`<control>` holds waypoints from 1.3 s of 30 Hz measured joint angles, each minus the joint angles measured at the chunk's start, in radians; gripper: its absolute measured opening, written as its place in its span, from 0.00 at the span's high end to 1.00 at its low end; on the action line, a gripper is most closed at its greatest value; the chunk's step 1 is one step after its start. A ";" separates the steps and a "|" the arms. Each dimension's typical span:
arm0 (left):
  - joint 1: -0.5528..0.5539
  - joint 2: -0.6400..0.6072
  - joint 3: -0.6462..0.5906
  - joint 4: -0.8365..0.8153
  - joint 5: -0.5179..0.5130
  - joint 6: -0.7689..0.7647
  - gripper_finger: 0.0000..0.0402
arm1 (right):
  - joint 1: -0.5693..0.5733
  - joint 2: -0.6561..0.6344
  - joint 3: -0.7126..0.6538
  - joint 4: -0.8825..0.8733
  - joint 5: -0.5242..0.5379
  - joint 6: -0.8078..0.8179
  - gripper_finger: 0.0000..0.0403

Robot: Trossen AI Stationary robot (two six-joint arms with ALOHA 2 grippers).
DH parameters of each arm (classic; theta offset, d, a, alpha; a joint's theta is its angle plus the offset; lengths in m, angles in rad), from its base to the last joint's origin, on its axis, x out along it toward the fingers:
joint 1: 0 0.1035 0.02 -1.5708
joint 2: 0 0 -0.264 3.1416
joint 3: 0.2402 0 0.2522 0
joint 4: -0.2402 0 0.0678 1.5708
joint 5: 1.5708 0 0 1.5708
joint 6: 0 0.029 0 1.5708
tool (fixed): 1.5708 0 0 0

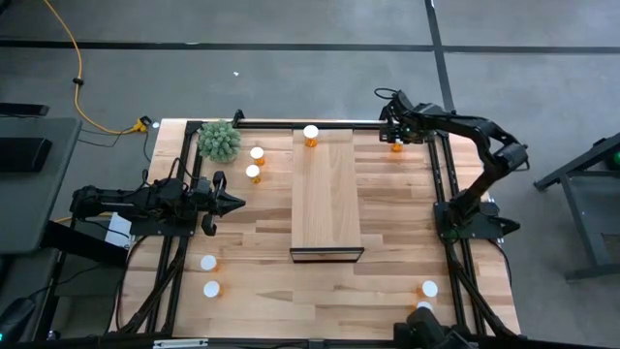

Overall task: Pick and place medicine bottles onto shelf by color
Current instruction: Put the orange pill bottle on the shelf

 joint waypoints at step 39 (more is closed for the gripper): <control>0.000 0.000 0.000 0.000 0.000 0.000 0.99 | 0.370 -0.347 0.304 -0.156 -0.101 -0.220 0.52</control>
